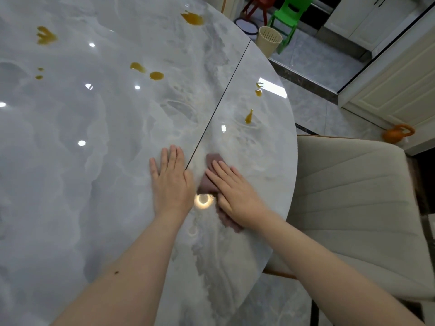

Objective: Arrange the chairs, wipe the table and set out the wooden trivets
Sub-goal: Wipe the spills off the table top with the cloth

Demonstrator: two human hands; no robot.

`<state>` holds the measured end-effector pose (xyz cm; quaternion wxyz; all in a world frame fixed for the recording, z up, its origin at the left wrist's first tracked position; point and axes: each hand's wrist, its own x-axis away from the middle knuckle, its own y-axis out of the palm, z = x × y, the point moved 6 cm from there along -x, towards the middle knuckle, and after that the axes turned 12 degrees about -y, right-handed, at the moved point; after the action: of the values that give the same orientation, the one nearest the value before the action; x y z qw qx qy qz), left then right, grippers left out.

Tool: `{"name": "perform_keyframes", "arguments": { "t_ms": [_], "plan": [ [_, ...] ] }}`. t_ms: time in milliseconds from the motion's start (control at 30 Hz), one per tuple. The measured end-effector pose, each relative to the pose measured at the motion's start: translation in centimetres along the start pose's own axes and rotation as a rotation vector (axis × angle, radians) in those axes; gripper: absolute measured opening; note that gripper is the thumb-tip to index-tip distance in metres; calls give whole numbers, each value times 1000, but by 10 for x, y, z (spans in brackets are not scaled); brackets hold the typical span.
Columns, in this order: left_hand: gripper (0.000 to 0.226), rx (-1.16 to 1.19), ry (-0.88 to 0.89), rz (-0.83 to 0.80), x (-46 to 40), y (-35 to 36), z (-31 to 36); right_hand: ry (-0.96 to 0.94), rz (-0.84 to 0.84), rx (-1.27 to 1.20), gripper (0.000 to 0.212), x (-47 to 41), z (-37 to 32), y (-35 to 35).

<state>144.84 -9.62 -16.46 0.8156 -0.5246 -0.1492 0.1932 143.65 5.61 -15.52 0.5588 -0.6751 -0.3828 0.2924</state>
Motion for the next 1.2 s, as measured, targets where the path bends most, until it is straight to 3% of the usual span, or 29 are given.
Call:
{"name": "perform_keyframes", "arguments": {
  "t_ms": [133, 267, 400, 533, 633, 767, 900, 1033, 1200],
  "plan": [
    [66, 191, -1, -84, 0, -6, -3, 156, 11, 43, 66, 37, 39, -14],
    [62, -34, 103, 41, 27, -22, -12, 424, 97, 47, 77, -19, 39, -9],
    [60, -165, 24, 77, 59, -18, -34, 243, 137, -18, 65, -55, -23, 12],
    [60, -178, -57, 43, 72, -13, -46, 92, 56, -13, 59, 11, -42, 13],
    [62, -164, -75, 27, 72, -12, -44, 208, 67, 25, 61, 41, -1, 0],
    [61, -175, -79, 27, 73, -12, -44, 451, 127, 63, 62, -10, 31, -3],
    [62, -176, -75, 25, 71, -12, -47, 328, 151, 29, 65, -61, -19, 12],
    [67, -122, -78, 7, 70, -16, -47, 133, 80, -3, 60, 6, -69, 19],
    [69, 36, -16, 20, 76, -25, -42, 268, 24, 49, 61, 87, -25, 6]
  ]
}}
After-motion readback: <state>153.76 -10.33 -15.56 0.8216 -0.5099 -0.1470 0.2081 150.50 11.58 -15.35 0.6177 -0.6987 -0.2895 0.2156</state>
